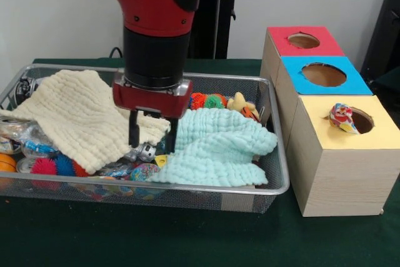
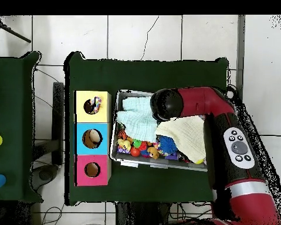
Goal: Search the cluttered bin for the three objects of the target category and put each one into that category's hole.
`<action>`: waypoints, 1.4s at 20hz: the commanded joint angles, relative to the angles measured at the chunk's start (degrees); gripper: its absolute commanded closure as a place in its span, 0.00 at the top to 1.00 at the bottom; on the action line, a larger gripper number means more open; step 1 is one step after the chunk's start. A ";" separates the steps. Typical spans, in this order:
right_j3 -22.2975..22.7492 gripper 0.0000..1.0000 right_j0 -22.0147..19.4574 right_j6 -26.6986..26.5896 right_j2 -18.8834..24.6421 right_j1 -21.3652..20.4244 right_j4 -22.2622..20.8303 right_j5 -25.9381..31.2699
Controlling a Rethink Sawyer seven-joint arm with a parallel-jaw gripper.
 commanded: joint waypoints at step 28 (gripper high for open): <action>0.92 1.00 -3.49 -6.09 -0.48 7.64 -12.28 -10.84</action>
